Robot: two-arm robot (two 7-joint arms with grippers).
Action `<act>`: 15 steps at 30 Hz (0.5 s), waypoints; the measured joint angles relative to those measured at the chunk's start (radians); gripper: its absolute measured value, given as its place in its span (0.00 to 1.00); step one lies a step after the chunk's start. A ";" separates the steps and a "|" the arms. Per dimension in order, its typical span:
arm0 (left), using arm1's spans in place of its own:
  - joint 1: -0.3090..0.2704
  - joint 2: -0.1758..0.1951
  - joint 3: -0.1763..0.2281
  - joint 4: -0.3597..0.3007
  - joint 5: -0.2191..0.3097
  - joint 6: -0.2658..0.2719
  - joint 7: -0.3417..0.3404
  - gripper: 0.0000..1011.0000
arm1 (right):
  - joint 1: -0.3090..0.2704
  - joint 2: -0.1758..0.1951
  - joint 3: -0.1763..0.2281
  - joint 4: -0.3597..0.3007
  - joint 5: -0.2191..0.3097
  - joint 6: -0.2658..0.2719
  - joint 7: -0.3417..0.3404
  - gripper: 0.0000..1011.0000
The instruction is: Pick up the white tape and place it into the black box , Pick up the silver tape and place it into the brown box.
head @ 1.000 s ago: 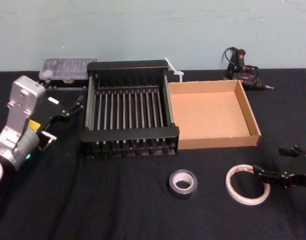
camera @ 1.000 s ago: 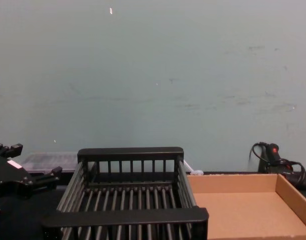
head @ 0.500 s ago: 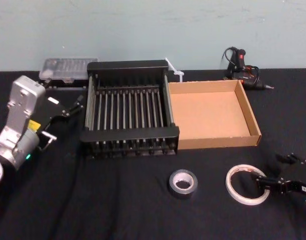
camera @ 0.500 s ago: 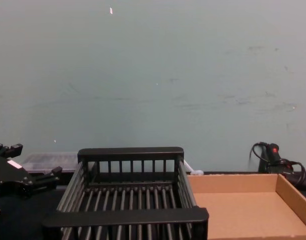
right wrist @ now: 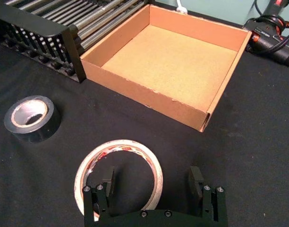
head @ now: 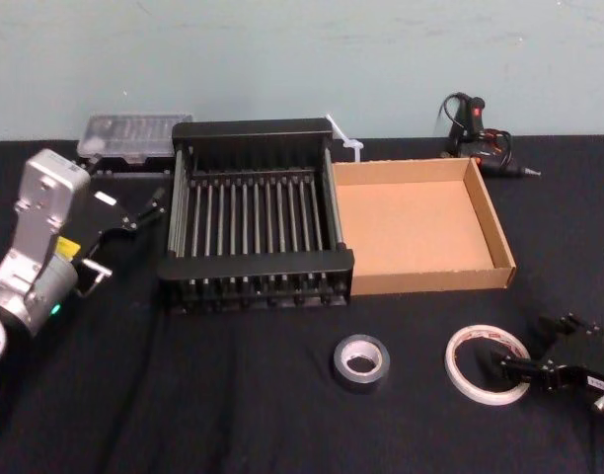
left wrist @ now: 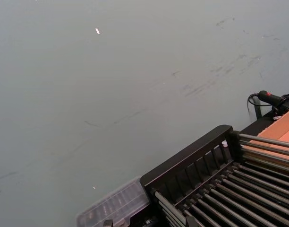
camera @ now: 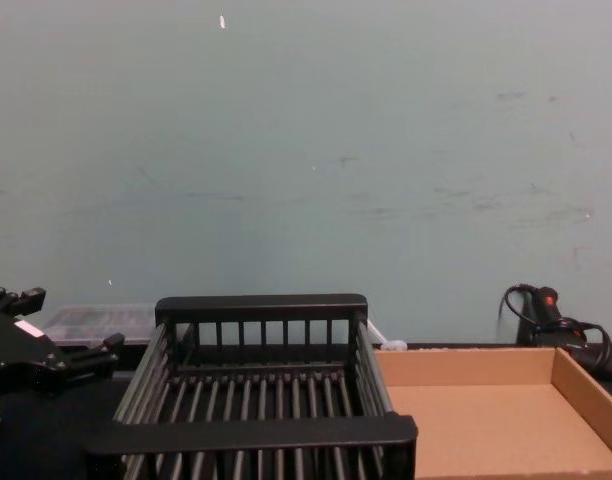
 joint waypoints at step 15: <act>0.000 0.000 0.000 0.000 0.000 0.000 0.000 0.99 | 0.022 -0.019 -0.015 0.047 -0.029 -0.007 0.008 0.99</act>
